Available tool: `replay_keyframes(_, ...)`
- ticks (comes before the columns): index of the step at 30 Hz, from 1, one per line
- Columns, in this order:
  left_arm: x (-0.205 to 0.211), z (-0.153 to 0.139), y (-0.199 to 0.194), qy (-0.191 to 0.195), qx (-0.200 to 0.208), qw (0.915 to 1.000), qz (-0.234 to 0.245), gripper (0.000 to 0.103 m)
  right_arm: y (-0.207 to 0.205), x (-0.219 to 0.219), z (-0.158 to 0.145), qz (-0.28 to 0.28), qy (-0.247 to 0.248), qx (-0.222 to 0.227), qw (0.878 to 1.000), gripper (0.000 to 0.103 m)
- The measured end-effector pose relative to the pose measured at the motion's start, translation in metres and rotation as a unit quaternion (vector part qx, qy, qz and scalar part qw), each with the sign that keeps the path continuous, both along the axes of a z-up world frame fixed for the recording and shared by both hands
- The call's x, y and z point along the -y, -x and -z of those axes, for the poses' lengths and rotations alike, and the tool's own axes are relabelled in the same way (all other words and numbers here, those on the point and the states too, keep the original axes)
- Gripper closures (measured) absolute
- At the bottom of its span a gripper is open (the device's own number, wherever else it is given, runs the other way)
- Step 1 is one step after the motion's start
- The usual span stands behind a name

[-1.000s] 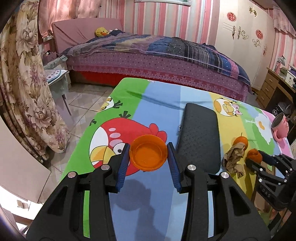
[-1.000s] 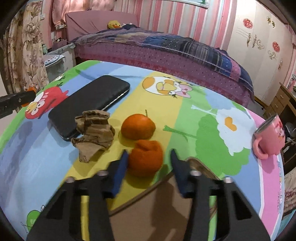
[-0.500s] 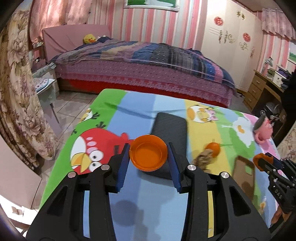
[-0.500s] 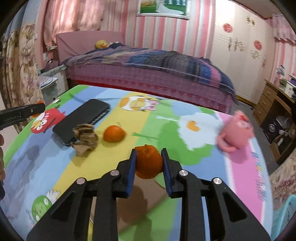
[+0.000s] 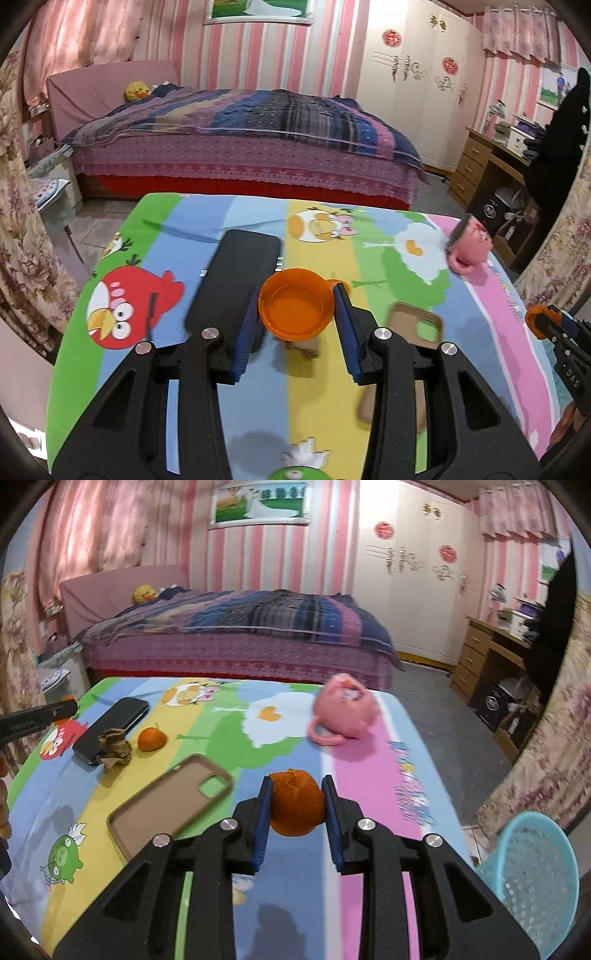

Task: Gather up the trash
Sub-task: 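Carry the orange cup and mandarin over the light-blue basket with both tools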

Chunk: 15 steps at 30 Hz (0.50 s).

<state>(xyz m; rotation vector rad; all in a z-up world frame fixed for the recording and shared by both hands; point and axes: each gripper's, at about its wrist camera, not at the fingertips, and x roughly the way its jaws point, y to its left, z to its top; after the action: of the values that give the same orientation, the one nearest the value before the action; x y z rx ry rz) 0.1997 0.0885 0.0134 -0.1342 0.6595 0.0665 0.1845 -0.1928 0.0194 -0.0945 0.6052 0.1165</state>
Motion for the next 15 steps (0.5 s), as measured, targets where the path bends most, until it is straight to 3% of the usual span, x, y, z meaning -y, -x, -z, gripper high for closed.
replay_keyframes(5, 0.026, -0.004, 0.003, 0.019, 0.001, 0.9993, 0.033, 0.064, 0.007, 0.025, -0.004, 0.024, -0.002, 0.011, 1.000, 0.076)
replay_keyframes(15, 0.072, -0.010, 0.010, -0.017, 0.005, 0.9980, 0.061, 0.064, 0.015, 0.057, -0.009, 0.044, -0.005, 0.018, 0.999, 0.076)
